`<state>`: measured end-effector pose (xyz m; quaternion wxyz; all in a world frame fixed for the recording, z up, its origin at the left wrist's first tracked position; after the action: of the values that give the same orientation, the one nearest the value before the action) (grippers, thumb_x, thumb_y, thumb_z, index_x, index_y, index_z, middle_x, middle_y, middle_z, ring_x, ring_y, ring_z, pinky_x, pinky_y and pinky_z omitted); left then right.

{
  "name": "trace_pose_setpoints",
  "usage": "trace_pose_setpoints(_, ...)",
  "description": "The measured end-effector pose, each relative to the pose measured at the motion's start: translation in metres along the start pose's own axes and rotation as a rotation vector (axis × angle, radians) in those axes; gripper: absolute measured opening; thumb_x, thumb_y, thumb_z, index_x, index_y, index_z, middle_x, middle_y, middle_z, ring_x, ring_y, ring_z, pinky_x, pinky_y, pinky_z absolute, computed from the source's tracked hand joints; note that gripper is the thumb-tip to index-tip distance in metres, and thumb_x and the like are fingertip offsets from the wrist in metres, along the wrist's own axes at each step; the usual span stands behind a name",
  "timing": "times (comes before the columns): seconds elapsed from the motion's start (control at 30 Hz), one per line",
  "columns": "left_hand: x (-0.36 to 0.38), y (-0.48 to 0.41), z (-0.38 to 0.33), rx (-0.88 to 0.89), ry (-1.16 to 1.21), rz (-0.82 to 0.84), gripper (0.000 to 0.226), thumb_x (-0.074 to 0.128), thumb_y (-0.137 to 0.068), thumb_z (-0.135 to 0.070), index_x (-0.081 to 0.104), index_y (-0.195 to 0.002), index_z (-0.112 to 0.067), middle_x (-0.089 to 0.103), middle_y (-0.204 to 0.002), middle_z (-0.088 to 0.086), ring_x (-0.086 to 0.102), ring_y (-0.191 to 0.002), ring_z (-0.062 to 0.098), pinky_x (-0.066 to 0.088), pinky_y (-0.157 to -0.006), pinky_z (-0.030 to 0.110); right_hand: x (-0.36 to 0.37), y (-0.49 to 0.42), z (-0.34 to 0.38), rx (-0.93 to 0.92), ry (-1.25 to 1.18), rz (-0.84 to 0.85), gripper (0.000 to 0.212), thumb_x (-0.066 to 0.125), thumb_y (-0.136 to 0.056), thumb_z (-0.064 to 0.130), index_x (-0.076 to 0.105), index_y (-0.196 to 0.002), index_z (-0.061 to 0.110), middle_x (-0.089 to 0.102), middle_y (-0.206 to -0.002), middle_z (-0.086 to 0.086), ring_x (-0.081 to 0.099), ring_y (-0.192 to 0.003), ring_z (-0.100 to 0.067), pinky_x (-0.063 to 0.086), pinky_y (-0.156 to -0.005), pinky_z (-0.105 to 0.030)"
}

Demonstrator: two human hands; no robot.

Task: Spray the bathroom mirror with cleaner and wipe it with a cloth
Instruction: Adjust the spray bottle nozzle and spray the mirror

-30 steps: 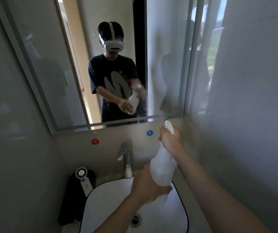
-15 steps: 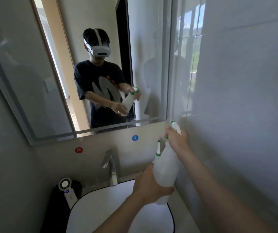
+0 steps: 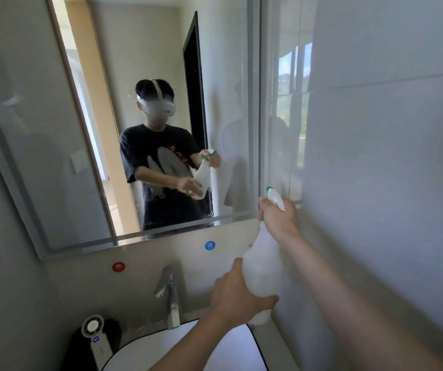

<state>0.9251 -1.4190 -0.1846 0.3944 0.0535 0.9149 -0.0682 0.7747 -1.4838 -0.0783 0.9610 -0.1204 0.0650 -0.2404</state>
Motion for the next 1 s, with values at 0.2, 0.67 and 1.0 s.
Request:
trace_pose_setpoints(0.2, -0.027, -0.018, -0.024, 0.031, -0.058, -0.066, 0.089, 0.069, -0.040, -0.077, 0.039, -0.115, -0.037, 0.065, -0.108, -0.012, 0.060, -0.107, 0.024, 0.053, -0.084, 0.038, -0.005, -0.016, 0.042, -0.038, -0.014, -0.016, 0.031, 0.062, -0.092, 0.021, 0.066, -0.075, -0.004, 0.053, -0.040, 0.014, 0.047, -0.034, 0.000, 0.035, -0.036, -0.012)
trace_pose_setpoints(0.67, -0.072, -0.036, -0.063, 0.109, -0.058, -0.144, 0.096, 0.064, -0.042, -0.076, 0.041, -0.125, -0.034, 0.064, -0.109, -0.013, 0.057, -0.111, 0.023, 0.053, -0.089, 0.039, -0.001, -0.039, 0.104, -0.074, -0.089, -0.007, 0.033, 0.060, -0.078, 0.037, 0.063, -0.048, 0.024, 0.061, -0.045, 0.005, 0.055, -0.037, -0.010, 0.044, -0.042, -0.016)
trace_pose_setpoints(1.0, -0.101, -0.057, -0.096, 0.174, -0.078, -0.192, 0.088, 0.069, -0.045, -0.077, 0.041, -0.116, -0.033, 0.062, -0.102, -0.013, 0.059, -0.104, 0.022, 0.056, -0.083, 0.041, -0.010, -0.063, 0.154, -0.150, -0.128, -0.010, 0.030, 0.062, -0.084, 0.024, 0.058, -0.056, 0.015, 0.064, -0.050, 0.002, 0.055, -0.041, -0.009, 0.041, -0.041, -0.013)
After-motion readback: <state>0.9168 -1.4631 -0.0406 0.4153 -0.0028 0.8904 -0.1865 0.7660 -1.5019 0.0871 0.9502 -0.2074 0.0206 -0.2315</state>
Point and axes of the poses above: each hand's wrist, its own y-axis away from the middle knuckle, its own x-axis out of the palm, z = x × y, the point moved 5 cm from there along -y, towards the middle knuckle
